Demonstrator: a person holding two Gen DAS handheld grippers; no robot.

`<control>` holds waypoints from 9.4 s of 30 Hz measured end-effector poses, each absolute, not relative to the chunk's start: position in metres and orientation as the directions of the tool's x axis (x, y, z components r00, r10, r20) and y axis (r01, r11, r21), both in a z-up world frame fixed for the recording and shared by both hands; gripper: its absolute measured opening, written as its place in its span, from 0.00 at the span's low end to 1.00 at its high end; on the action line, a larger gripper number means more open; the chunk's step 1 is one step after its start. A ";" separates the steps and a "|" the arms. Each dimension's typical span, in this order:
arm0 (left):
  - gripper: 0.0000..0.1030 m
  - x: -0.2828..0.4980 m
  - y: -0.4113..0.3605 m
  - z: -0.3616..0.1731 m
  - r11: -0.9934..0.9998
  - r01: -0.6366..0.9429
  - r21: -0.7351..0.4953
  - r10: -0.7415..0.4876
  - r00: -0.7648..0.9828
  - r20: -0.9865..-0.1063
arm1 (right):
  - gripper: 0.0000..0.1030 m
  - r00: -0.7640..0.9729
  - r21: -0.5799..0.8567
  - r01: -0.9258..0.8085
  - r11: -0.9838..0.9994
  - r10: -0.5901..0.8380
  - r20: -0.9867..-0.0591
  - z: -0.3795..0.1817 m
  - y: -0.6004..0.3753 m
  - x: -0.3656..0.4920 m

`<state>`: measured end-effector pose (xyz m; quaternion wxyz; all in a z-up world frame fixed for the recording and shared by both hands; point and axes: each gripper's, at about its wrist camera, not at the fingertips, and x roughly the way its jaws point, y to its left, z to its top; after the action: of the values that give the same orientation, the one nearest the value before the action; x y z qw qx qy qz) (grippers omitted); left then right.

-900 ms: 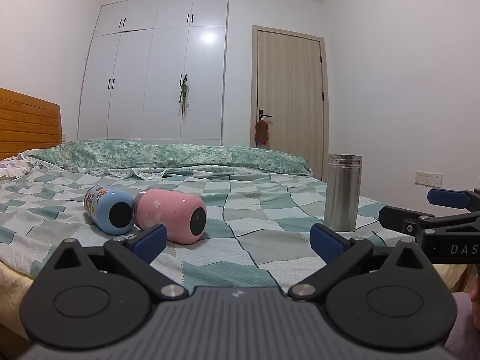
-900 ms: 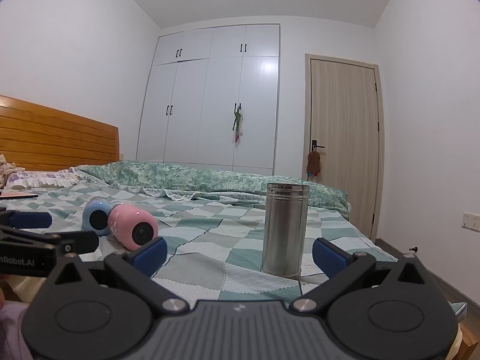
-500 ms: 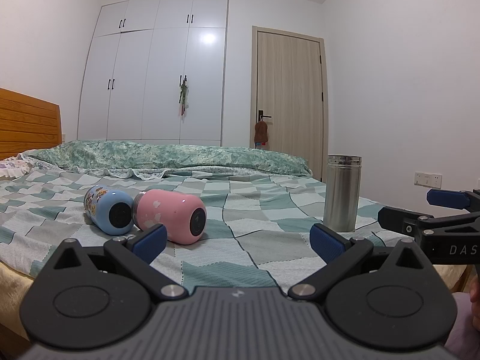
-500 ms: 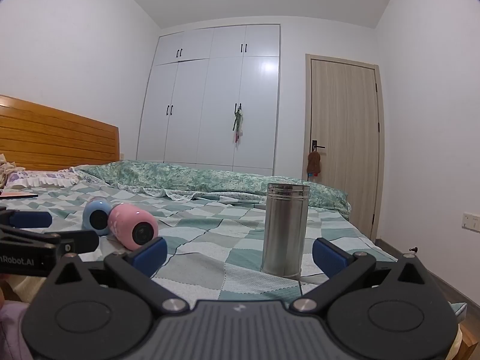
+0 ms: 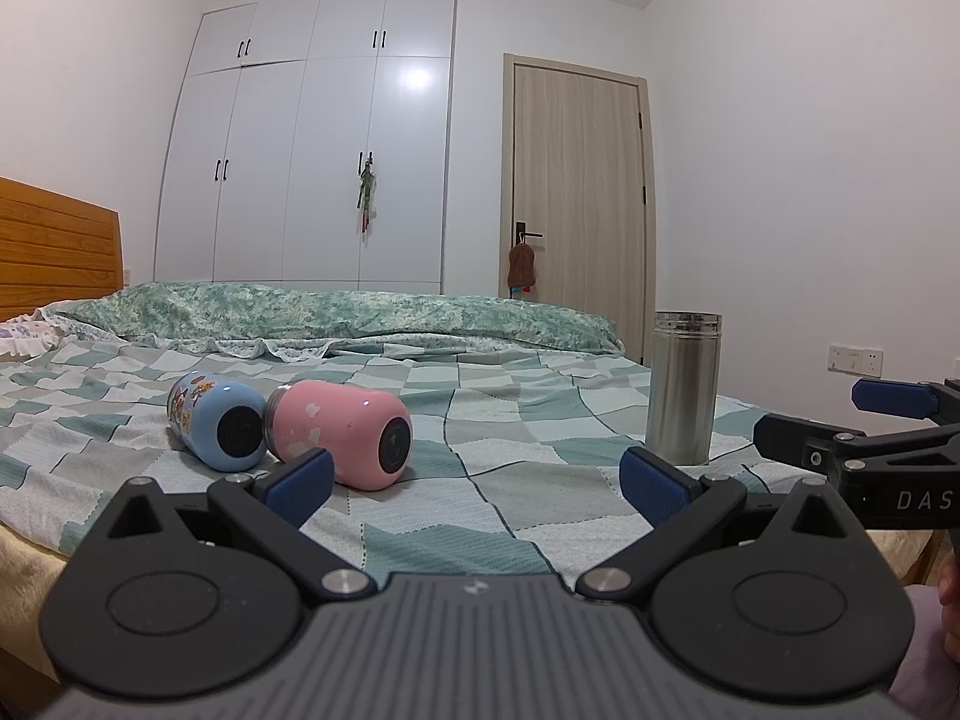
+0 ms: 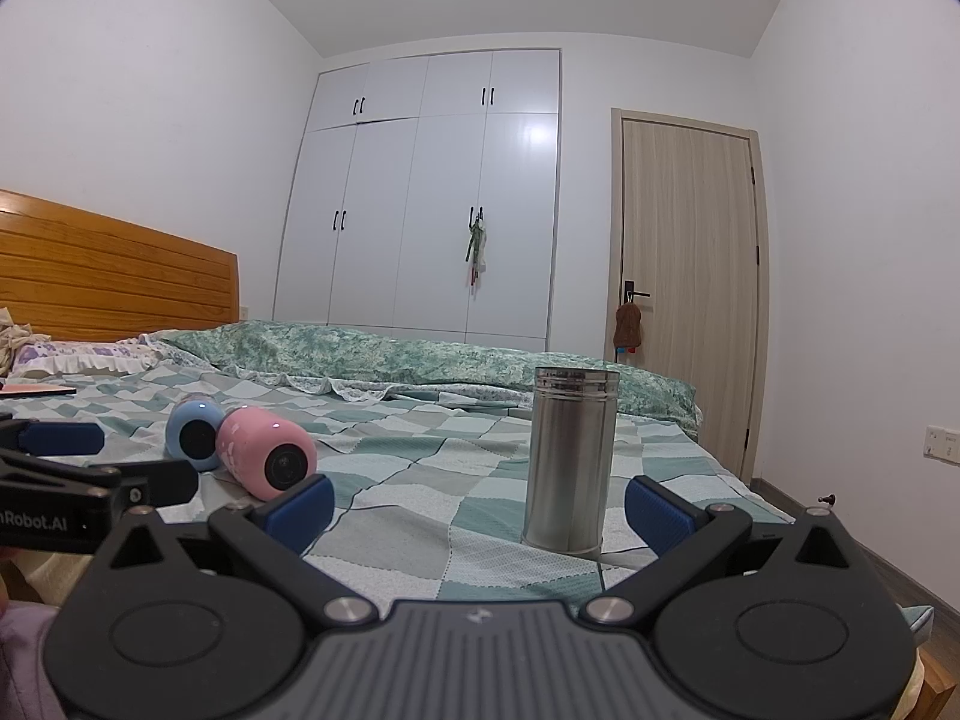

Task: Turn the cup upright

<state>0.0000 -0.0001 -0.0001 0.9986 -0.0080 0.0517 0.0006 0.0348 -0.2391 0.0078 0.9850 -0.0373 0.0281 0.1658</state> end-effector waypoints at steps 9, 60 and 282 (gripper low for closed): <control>1.00 0.000 0.000 0.000 1.000 -0.002 -0.016 0.001 0.995 -0.103 | 1.00 0.943 -0.064 -0.329 0.942 0.324 -0.068 0.008 -0.239 0.035; 1.00 0.009 0.015 0.013 1.000 0.001 -0.020 -0.003 0.994 -0.112 | 1.00 0.899 -0.041 -0.427 0.903 0.420 -0.126 0.023 -0.229 0.051; 1.00 0.172 -0.029 0.089 0.996 0.087 -0.017 -0.084 0.870 -0.487 | 1.00 0.669 0.078 -0.564 0.822 0.511 -0.540 0.050 -0.260 0.185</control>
<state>0.1721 -0.0292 0.0893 0.9668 0.0025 0.2515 -0.0442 0.1852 -0.2604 0.0498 0.9122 -0.0479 0.2807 0.2947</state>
